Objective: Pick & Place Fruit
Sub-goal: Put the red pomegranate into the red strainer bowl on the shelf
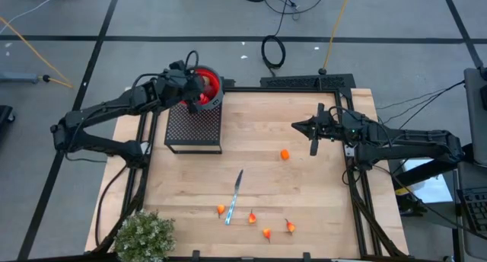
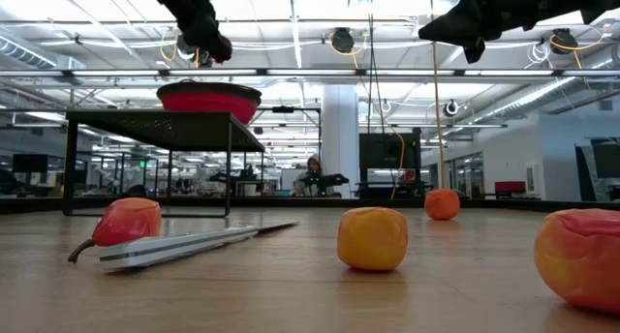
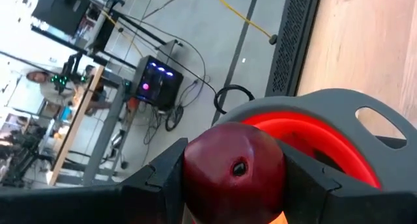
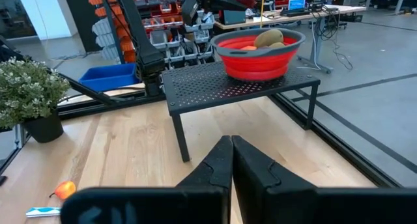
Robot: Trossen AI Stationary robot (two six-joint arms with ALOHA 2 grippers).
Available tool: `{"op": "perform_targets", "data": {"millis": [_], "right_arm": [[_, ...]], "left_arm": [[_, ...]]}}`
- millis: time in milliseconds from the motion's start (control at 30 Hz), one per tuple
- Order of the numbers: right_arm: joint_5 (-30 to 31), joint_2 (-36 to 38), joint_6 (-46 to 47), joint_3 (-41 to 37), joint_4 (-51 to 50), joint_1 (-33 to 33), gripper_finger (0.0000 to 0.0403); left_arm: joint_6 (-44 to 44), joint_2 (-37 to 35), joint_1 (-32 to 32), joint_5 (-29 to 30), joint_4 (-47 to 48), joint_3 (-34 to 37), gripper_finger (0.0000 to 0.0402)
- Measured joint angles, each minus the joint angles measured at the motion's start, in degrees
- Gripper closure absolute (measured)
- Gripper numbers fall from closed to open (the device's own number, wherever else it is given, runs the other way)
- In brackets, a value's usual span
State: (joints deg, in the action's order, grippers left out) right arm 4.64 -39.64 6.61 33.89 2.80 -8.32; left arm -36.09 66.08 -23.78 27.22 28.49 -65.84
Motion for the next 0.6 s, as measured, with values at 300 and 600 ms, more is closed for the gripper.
{"op": "perform_targets", "data": {"millis": [300,600], "right_arm": [[0.0,0.0,0.0,0.0,0.0,0.0,0.0403],[0.0,0.0,0.0,0.0,0.0,0.0,0.0403]], "left_arm": [[0.5,0.0,0.0,0.3,0.0,0.0,0.0218],[7.3,0.4,-0.1,0.3,0.1,0.0,0.0218]]}}
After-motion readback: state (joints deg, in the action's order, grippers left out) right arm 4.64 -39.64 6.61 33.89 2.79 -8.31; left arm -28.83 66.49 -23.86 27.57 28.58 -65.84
